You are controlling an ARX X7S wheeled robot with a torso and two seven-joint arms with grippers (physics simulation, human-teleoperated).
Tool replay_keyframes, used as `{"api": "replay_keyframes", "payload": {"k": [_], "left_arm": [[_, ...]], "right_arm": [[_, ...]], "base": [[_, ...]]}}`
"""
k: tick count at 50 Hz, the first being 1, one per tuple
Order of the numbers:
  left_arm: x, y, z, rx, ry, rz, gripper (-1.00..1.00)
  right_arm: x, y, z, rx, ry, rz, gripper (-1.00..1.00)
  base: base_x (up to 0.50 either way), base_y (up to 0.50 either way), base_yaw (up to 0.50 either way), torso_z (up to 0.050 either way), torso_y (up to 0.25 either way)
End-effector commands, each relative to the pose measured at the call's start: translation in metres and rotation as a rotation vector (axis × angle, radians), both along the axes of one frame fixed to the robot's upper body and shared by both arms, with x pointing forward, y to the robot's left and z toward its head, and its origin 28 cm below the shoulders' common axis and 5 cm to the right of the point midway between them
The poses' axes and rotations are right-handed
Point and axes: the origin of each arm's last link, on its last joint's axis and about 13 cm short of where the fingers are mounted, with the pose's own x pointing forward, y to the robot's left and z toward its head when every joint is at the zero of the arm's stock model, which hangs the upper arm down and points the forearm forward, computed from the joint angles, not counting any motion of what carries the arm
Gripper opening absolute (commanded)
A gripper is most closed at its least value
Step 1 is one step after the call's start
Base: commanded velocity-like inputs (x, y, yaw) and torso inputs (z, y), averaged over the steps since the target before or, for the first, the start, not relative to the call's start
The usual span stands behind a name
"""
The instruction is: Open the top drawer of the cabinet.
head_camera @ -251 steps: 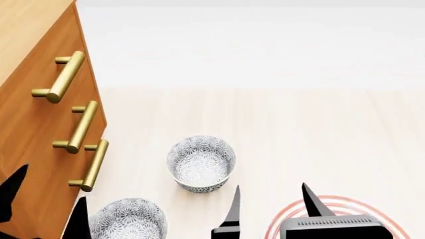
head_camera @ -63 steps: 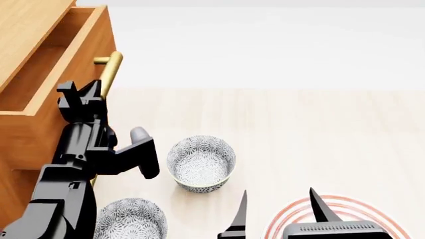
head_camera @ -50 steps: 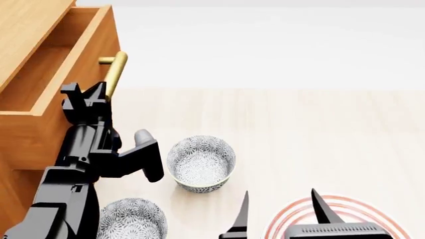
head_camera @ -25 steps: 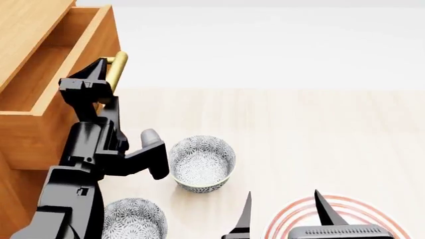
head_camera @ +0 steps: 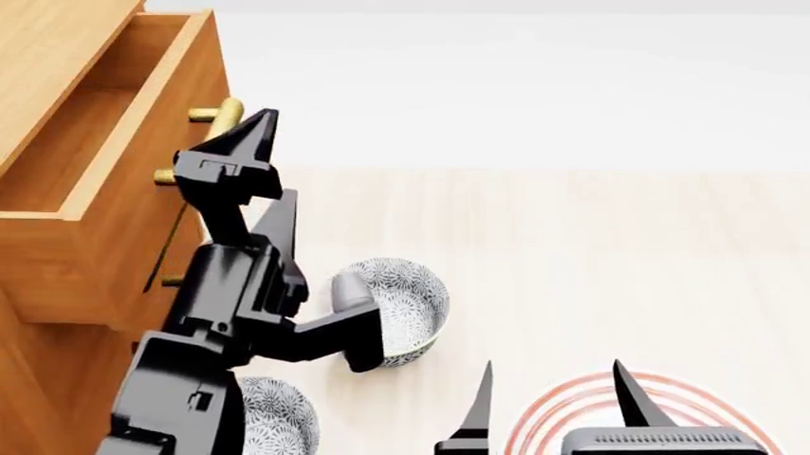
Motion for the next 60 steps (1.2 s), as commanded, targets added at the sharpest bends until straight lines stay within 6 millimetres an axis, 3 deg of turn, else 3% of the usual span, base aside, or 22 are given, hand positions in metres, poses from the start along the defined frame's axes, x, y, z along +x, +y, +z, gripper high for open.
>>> {"api": "replay_keyframes", "payload": {"k": [1,11,23,30,41,50,60], "left_arm": [[-0.018,-0.015,0.022,-0.063,-0.027,-0.047,1.00],[-0.036,-0.026,0.050,-0.136,-0.044,-0.088,1.00],[-0.075,-0.048,0.097,-0.197,-0.065,-0.219,1.00],[-0.088,-0.049,0.117,-0.204,-0.092,-0.258,1.00],[-0.097,-0.041,0.154,-0.358,-0.003,-0.344,1.00],[-0.104,-0.031,0.167,-0.497,0.092,-0.404,1.00],[-0.104,-0.002,0.216,-0.718,0.187,-0.470,1.00]], "right_arm": [[0.001,0.000,-0.003,-0.017,0.015,0.000,1.00],[0.003,0.001,-0.007,-0.027,0.030,0.002,1.00],[0.005,0.002,-0.009,-0.049,0.039,-0.003,1.00],[0.005,0.001,-0.011,-0.053,0.042,-0.009,1.00],[0.008,0.002,-0.012,-0.060,0.047,-0.010,1.00],[0.009,0.002,-0.015,-0.065,0.053,-0.008,1.00],[0.007,0.001,-0.016,-0.074,0.052,-0.017,1.00]], "base": [[0.00,0.00,0.00,0.000,0.000],[0.00,0.00,0.00,0.000,0.000],[0.00,0.00,0.00,0.000,0.000],[0.00,0.00,0.00,0.000,0.000],[0.00,0.00,0.00,0.000,0.000],[0.00,0.00,0.00,0.000,0.000],[0.00,0.00,0.00,0.000,0.000]]}}
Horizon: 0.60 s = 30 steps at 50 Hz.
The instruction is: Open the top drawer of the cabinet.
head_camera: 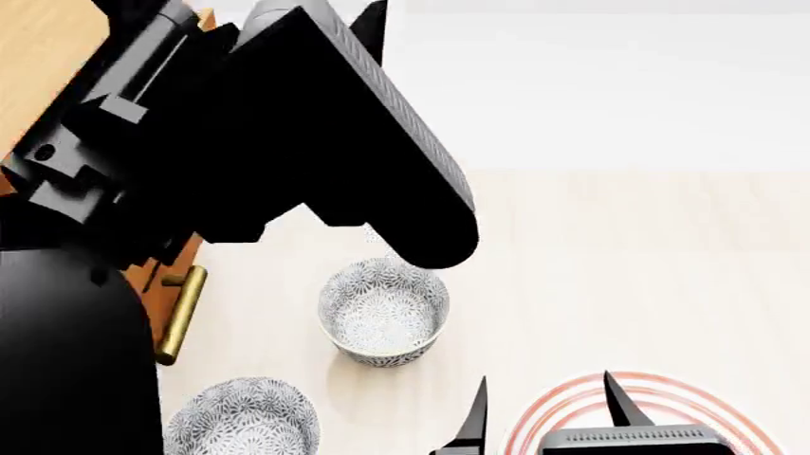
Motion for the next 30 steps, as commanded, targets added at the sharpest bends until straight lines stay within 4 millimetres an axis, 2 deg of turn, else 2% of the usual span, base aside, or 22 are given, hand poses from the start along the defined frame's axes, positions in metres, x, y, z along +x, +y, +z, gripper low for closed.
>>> {"api": "replay_keyframes", "payload": {"k": [1,10,24,30], "left_arm": [[-0.005,0.025,0.041,-0.190,0.091,-0.095,1.00],[0.006,0.045,0.052,-0.292,0.124,-0.045,1.00],[0.031,0.067,0.041,-0.340,0.149,0.065,1.00],[0.052,0.072,0.033,-0.368,0.208,0.091,1.00]], "right_arm": [[0.000,0.000,-0.001,-0.008,0.002,-0.004,1.00],[-0.002,-0.002,-0.001,-0.011,-0.001,-0.009,1.00],[-0.001,-0.001,-0.004,-0.015,0.007,-0.008,1.00],[0.000,0.000,-0.004,-0.017,0.012,-0.004,1.00]], "base": [[0.00,0.00,0.00,0.000,0.000],[0.00,0.00,0.00,0.000,0.000],[0.00,0.00,0.00,0.000,0.000],[0.00,0.00,0.00,0.000,0.000]]}}
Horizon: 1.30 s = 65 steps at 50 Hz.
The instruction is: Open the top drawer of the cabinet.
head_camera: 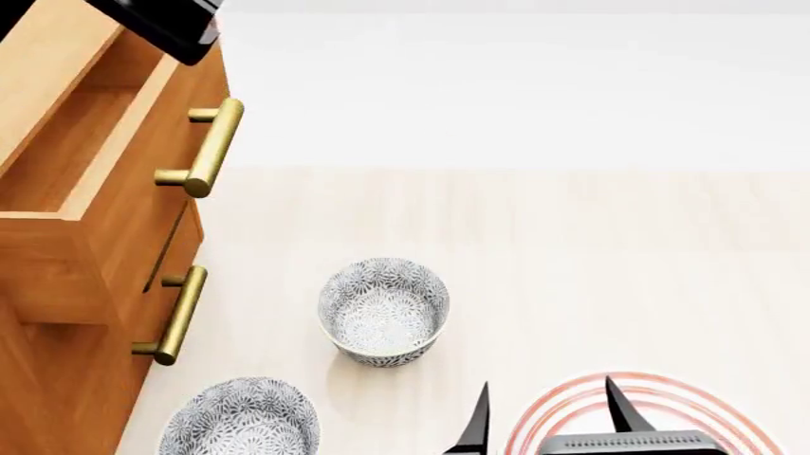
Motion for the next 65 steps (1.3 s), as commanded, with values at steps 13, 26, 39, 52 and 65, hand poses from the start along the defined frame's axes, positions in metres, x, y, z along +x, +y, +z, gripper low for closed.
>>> {"api": "replay_keyframes", "payload": {"k": [13,26,39,52,65], "left_arm": [[0.055,0.017,-0.021,-0.154,0.251,-0.003,1.00],[0.061,0.011,-0.026,-0.225,0.386,-0.127,1.00],[0.081,0.008,-0.022,-0.215,0.596,-0.038,1.00],[0.108,0.009,-0.029,-0.317,0.678,0.023,1.00],[0.123,0.015,-0.041,-0.382,0.737,0.033,1.00]], "right_arm": [[0.003,0.001,-0.004,-0.005,0.013,0.003,1.00],[0.004,0.001,-0.007,-0.002,0.023,-0.001,1.00],[0.003,-0.001,-0.007,0.000,0.020,-0.002,1.00],[0.005,0.002,-0.006,0.005,0.020,0.009,1.00],[0.007,0.000,-0.012,0.005,0.032,0.003,1.00]], "base": [[0.00,0.00,0.00,0.000,0.000],[0.00,0.00,0.00,0.000,0.000],[0.00,0.00,0.00,0.000,0.000],[0.00,0.00,0.00,0.000,0.000],[0.00,0.00,0.00,0.000,0.000]]}}
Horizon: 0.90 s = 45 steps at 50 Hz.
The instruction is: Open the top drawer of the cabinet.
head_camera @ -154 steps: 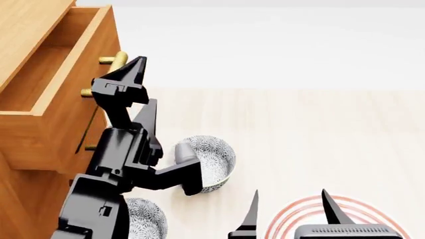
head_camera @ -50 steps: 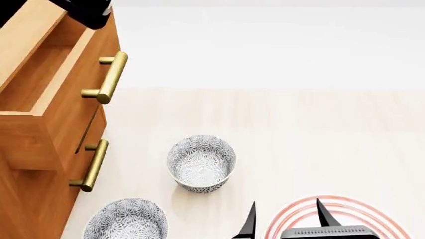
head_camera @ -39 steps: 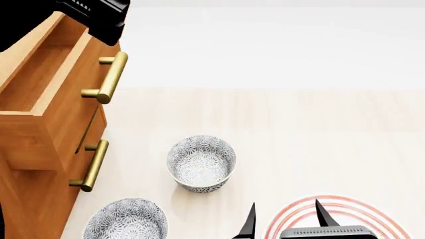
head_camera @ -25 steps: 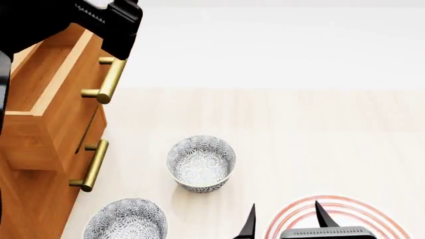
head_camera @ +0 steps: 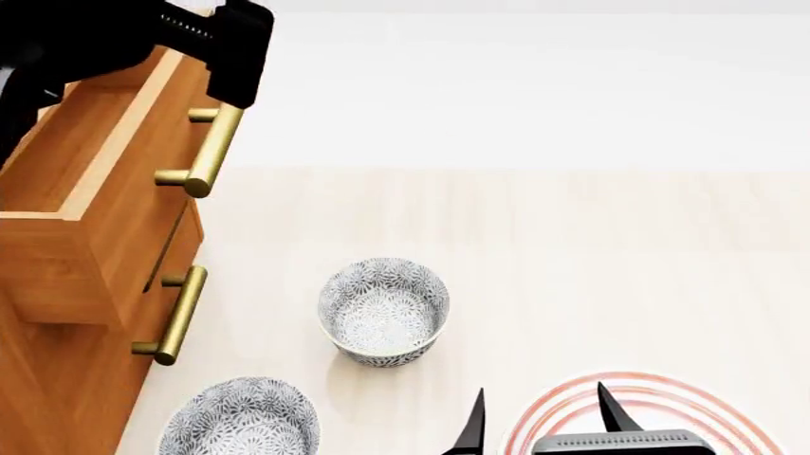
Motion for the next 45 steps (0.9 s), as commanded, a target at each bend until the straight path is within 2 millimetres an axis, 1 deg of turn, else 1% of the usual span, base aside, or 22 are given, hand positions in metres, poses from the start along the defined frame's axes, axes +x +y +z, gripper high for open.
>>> {"api": "replay_keyframes", "payload": {"k": [1,8,15,19,30,32,38,45], "left_arm": [[0.015,0.003,-0.011,-0.056,0.061,0.030,1.00],[0.026,0.011,-0.015,-0.071,0.068,0.104,1.00],[0.027,0.013,-0.016,-0.072,0.069,0.104,1.00],[0.030,0.015,-0.020,-0.069,0.075,0.115,1.00],[0.032,0.019,-0.019,-0.137,0.105,0.086,1.00],[0.032,0.019,-0.021,-0.169,0.128,0.066,1.00],[0.038,0.022,-0.027,-0.194,0.152,0.082,1.00],[0.042,0.025,-0.033,-0.178,0.151,0.110,1.00]], "right_arm": [[0.001,-0.001,-0.003,0.000,0.007,-0.003,1.00],[0.003,-0.001,-0.004,0.000,0.010,-0.005,1.00],[0.004,0.000,-0.005,0.001,0.015,0.001,1.00],[0.004,0.000,-0.007,-0.002,0.017,0.001,1.00],[0.005,0.000,-0.005,-0.001,0.019,-0.001,1.00],[0.005,0.000,-0.005,-0.001,0.018,-0.001,1.00],[0.005,0.000,-0.006,-0.001,0.019,0.000,1.00],[0.006,0.000,-0.006,-0.001,0.022,0.001,1.00]], "base": [[0.00,0.00,0.00,0.000,0.000],[0.00,0.00,0.00,0.000,0.000],[0.00,0.00,0.00,0.000,0.000],[0.00,0.00,0.00,0.000,0.000],[0.00,0.00,0.00,0.000,0.000],[0.00,0.00,0.00,0.000,0.000],[0.00,0.00,0.00,0.000,0.000],[0.00,0.00,0.00,0.000,0.000]]}}
